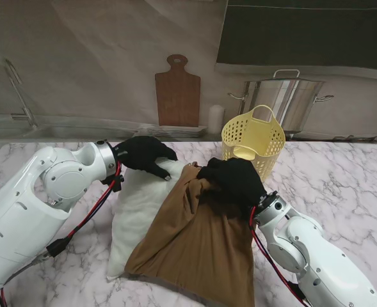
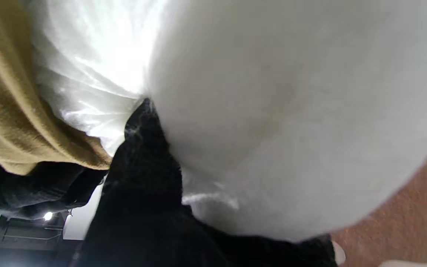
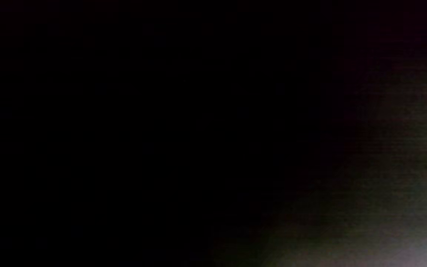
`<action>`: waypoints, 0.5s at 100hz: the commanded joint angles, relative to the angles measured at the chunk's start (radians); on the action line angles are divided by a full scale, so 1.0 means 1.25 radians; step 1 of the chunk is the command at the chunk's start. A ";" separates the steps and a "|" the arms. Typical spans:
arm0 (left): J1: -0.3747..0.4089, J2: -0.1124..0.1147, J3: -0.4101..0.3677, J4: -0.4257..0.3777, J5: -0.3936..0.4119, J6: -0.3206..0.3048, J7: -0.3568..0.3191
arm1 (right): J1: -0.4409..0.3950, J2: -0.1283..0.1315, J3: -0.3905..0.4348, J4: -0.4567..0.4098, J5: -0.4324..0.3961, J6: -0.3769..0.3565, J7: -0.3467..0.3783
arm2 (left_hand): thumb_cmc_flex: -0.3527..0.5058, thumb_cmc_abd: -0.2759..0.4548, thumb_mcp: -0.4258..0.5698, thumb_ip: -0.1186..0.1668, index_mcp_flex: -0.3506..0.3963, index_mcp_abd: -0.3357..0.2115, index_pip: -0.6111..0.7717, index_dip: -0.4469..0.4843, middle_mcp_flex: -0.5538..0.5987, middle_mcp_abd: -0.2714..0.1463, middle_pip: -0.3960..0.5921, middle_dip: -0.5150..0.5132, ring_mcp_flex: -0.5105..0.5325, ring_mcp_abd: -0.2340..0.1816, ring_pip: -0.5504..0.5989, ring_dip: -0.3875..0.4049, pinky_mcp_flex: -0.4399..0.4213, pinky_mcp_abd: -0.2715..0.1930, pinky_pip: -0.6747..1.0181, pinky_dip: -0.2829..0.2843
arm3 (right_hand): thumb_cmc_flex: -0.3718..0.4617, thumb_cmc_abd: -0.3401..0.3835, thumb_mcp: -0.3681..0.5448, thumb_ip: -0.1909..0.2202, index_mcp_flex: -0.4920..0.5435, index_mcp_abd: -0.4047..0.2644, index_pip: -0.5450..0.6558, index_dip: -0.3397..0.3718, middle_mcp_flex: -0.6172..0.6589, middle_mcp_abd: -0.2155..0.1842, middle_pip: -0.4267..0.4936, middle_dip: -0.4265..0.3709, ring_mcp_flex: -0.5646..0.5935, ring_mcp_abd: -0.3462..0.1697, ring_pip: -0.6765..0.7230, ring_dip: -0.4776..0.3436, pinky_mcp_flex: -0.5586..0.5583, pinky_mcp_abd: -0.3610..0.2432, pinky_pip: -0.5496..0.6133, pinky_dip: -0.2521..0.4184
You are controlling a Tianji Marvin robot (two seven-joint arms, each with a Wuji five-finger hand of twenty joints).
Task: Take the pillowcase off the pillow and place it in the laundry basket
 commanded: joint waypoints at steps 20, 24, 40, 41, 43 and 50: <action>0.051 -0.029 -0.043 -0.020 0.123 -0.069 0.124 | -0.038 -0.004 0.033 -0.037 -0.007 0.083 0.014 | 0.125 0.061 0.072 0.043 -0.016 -0.117 0.168 0.063 0.010 -0.026 0.112 0.124 0.007 -0.112 0.059 0.046 -0.028 -0.060 1.074 0.037 | -0.020 0.151 -0.081 0.217 -0.211 0.008 -0.026 -0.286 -0.033 -0.052 0.024 -0.105 0.058 -0.026 -0.113 -0.010 -0.099 0.035 -0.063 -0.021; 0.057 -0.032 -0.054 -0.025 0.140 -0.078 0.145 | -0.050 -0.004 0.042 -0.047 -0.007 0.095 0.024 | 0.126 0.066 0.072 0.043 -0.023 -0.121 0.176 0.065 0.003 -0.027 0.116 0.130 0.001 -0.111 0.059 0.049 -0.032 -0.061 1.070 0.039 | -0.079 0.163 -0.105 0.243 -0.194 0.017 -0.110 -0.231 -0.040 -0.058 0.020 -0.120 0.042 -0.010 -0.129 -0.007 -0.122 0.047 -0.064 -0.012; 0.073 -0.035 -0.088 -0.049 0.192 -0.100 0.183 | -0.107 -0.001 0.085 -0.104 -0.019 0.135 0.092 | 0.129 0.079 0.073 0.043 -0.042 -0.129 0.200 0.065 -0.012 -0.031 0.124 0.145 -0.012 -0.108 0.061 0.055 -0.041 -0.060 1.059 0.046 | -0.278 0.131 -0.190 0.243 -0.271 0.070 -0.287 -0.228 -0.134 -0.049 -0.124 -0.195 -0.112 0.070 -0.333 -0.048 -0.250 0.120 -0.126 -0.001; 0.073 -0.035 -0.089 -0.050 0.197 -0.101 0.187 | -0.110 -0.001 0.088 -0.107 -0.020 0.136 0.096 | 0.129 0.080 0.073 0.043 -0.043 -0.131 0.201 0.065 -0.012 -0.032 0.124 0.146 -0.012 -0.108 0.060 0.055 -0.042 -0.060 1.059 0.046 | -0.292 0.127 -0.188 0.242 -0.281 0.076 -0.303 -0.234 -0.145 -0.046 -0.141 -0.207 -0.127 0.076 -0.358 -0.052 -0.261 0.124 -0.134 0.000; 0.074 -0.035 -0.092 -0.052 0.204 -0.104 0.190 | -0.116 0.000 0.093 -0.113 -0.023 0.139 0.105 | 0.129 0.081 0.073 0.043 -0.045 -0.133 0.202 0.065 -0.014 -0.033 0.124 0.146 -0.013 -0.108 0.060 0.055 -0.043 -0.061 1.058 0.046 | -0.315 0.121 -0.182 0.239 -0.302 0.088 -0.334 -0.245 -0.167 -0.041 -0.171 -0.230 -0.149 0.084 -0.397 -0.056 -0.277 0.128 -0.148 0.004; 0.078 -0.036 -0.098 -0.059 0.209 -0.109 0.196 | -0.136 0.000 0.111 -0.132 -0.025 0.146 0.130 | 0.129 0.082 0.074 0.044 -0.050 -0.133 0.211 0.066 -0.016 -0.033 0.127 0.150 -0.014 -0.108 0.061 0.056 -0.046 -0.061 1.054 0.047 | -0.370 0.107 -0.161 0.231 -0.359 0.125 -0.415 -0.273 -0.230 -0.021 -0.242 -0.299 -0.195 0.093 -0.478 -0.059 -0.308 0.132 -0.174 0.019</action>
